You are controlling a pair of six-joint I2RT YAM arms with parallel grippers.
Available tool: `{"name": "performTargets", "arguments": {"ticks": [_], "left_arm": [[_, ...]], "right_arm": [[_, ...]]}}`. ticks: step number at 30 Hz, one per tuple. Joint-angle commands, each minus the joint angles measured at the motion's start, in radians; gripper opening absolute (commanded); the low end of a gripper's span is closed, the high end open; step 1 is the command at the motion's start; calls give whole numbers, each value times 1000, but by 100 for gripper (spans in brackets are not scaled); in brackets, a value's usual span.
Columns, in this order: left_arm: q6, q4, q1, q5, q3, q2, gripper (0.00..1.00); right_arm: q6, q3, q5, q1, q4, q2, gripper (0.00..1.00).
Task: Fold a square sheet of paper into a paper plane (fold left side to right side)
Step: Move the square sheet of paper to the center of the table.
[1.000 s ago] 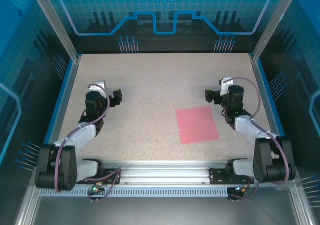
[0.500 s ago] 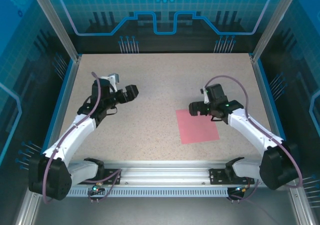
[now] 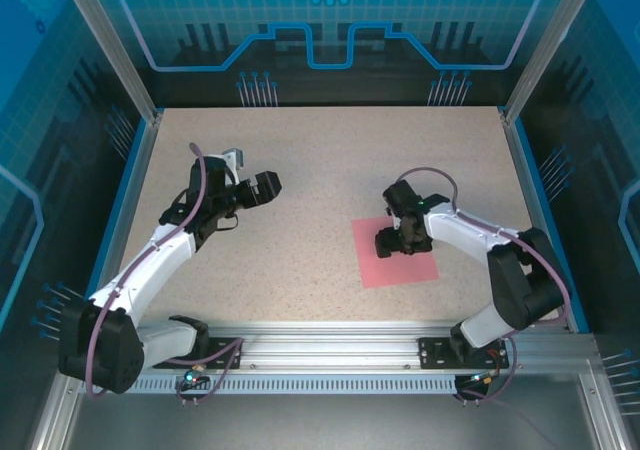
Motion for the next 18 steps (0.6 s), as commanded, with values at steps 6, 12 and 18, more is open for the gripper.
{"name": "performTargets", "arguments": {"ticks": [6, 12, 18], "left_arm": [[-13, -34, 0, -25, 37, -16, 99], [-13, -43, 0, -31, 44, -14, 99], [-9, -57, 0, -39, 49, -17, 99]], "right_arm": [[43, 41, -2, 42, 15, 79, 77], [74, 53, -15, 68, 33, 137, 77], [114, 75, -57, 88, 63, 179, 76]]}}
